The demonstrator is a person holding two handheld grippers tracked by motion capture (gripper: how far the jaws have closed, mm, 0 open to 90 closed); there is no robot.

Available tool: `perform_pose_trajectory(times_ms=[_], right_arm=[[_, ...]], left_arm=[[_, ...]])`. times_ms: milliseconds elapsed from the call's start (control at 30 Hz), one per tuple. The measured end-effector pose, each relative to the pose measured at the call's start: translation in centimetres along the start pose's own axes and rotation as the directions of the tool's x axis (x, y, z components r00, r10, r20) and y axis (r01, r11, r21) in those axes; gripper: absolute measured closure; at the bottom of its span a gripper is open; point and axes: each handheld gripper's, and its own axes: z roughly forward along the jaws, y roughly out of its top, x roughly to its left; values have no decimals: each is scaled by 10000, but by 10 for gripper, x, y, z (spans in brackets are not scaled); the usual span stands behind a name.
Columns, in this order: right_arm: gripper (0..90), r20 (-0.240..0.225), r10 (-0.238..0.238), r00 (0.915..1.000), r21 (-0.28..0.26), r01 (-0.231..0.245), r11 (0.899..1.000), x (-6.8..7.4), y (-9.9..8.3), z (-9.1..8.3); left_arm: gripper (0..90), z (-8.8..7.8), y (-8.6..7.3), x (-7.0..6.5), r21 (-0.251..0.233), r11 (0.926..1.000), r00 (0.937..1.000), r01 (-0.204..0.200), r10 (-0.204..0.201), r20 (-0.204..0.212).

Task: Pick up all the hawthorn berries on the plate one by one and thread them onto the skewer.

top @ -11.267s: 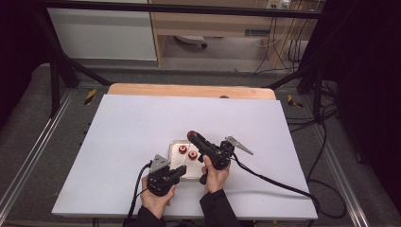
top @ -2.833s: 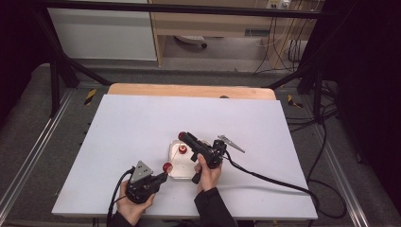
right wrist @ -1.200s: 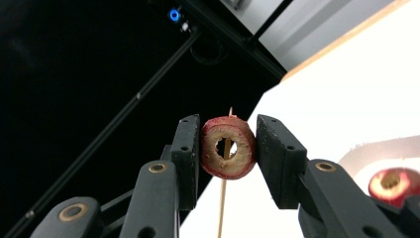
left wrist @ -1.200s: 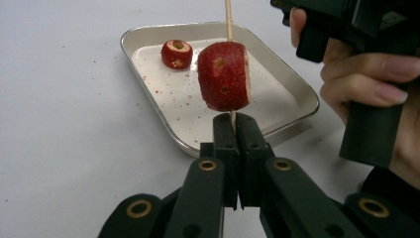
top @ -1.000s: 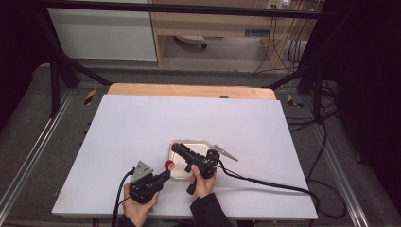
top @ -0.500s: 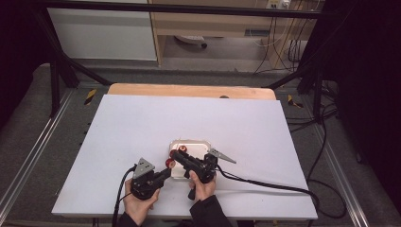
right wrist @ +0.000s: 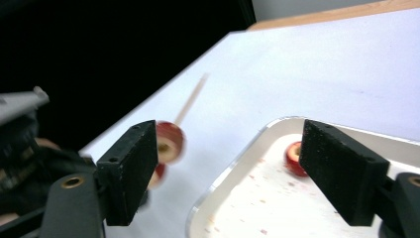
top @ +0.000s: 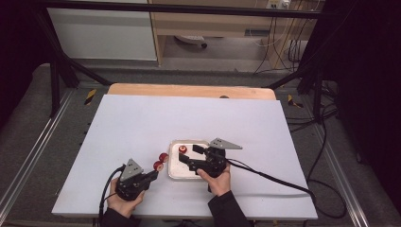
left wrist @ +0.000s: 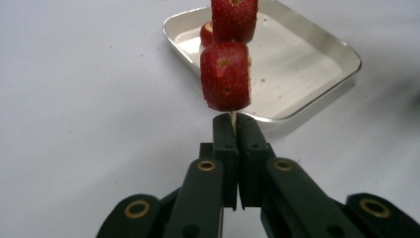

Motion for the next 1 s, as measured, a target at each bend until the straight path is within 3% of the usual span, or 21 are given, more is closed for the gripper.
perform_pose_trajectory(times_ms=[67, 133, 233, 300, 367, 500, 567, 600, 667, 833, 867, 933, 1000], right_arm=[[186, 75, -322, 9995, 604, 317, 9977, -6, 6, -1], [169, 376, -655, 9971, 1305, 601, 9896, -11, 11, -1], [150, 710, -1319, 9887, 2335, 1121, 9659, -16, 20, 2], [147, 876, -1779, 9801, 3110, 1428, 9396, -17, 25, 8], [152, 877, -2249, 9704, 3821, 1757, 9073, -17, 31, 17], [187, 807, -3205, 9438, 5083, 2376, 8278, -16, 44, 36], [209, 669, -3451, 9362, 5463, 2550, 7978, -14, 50, 46], [219, 589, -3429, 9375, 5597, 2534, 7890, -13, 53, 51], [241, 432, -3418, 9388, 5983, 2497, 7614, -12, 57, 59], [323, 170, -3667, 9302, 6688, 2621, 6957, -13, 65, 81], [338, 115, -3679, 9298, 6752, 2641, 6887, -13, 66, 84], [386, 50, -3766, 9264, 6987, 2662, 6641, -14, 67, 91], [420, -30, -3787, 9255, 7127, 2676, 6484, -15, 66, 98]], left_arm=[[879, -4, -2, 3, 168, 9994, 9994, -315, 317, -154], [878, -5, -3, 7, 317, 9991, 9996, -285, 284, 36], [878, -4, -4, 9, 531, 9981, 9996, -298, 298, 8], [879, -2, -5, 9, 668, 9970, 9991, -402, 411, -117], [879, -2, -5, 9, 692, 9969, 9992, -384, 393, -120], [879, -3, -5, 12, 703, 9970, 9993, -327, 341, -182], [879, -3, -5, 13, 709, 9970, 9994, -303, 313, -125], [879, -3, -5, 12, 709, 9970, 9993, -327, 339, -150], [879, -3, -5, 13, 686, 9971, 9993, -335, 344, -124], [879, -4, -5, 14, 694, 9972, 9996, -263, 272, -111], [879, -4, -5, 14, 706, 9971, 9995, -268, 278, -119], [879, -3, -5, 13, 704, 9971, 9995, -286, 296, -132], [879, -3, -5, 13, 720, 9970, 9995, -281, 292, -134]])
